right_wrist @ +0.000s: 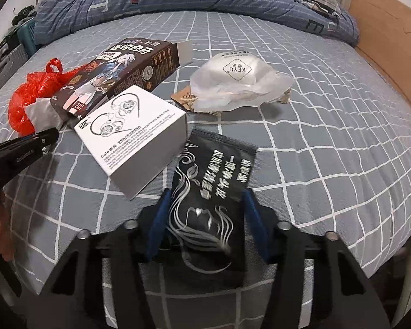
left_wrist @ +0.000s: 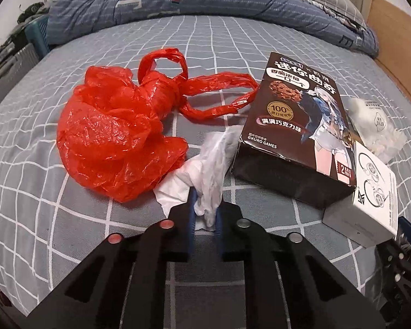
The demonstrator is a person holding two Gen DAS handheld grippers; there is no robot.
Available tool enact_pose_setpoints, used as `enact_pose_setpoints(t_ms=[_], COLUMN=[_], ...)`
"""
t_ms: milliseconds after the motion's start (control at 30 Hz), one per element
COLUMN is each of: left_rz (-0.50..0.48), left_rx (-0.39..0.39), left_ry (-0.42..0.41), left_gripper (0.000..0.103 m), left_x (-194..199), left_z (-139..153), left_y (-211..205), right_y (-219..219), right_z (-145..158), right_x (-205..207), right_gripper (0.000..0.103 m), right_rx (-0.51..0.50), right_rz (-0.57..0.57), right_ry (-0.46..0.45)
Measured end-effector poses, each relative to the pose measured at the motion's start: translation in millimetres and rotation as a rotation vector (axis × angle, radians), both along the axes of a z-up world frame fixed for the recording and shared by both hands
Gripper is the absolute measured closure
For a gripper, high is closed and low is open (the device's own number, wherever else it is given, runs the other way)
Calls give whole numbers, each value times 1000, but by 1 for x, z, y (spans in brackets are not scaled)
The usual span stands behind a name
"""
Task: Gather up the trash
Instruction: 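Grasp the white tissue with the left gripper while the right gripper grasps the black packet, then lift the white tissue and black packet and carry both over the bin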
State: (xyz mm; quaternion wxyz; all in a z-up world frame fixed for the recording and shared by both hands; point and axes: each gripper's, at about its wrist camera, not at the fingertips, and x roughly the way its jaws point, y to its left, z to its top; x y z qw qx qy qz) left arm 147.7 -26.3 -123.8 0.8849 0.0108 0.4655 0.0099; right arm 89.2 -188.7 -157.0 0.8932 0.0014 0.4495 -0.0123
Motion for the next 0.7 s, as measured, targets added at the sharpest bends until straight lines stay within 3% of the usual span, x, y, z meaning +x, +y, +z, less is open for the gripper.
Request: enact_pose_setpoints(t_ms=[367, 700], left_rz=[-1, -9], left_rx=[-101, -91], left_ry=[9, -17], left_gripper=[95, 95], left_x=[-16, -40], left_z=[13, 31], left_y=[14, 9], right_y=[-8, -17], right_z=[13, 27], right_x=[-3, -11], right_gripper=[65, 65], right_rx=[37, 83], right_rz=[30, 51], right_ry=[-15, -32])
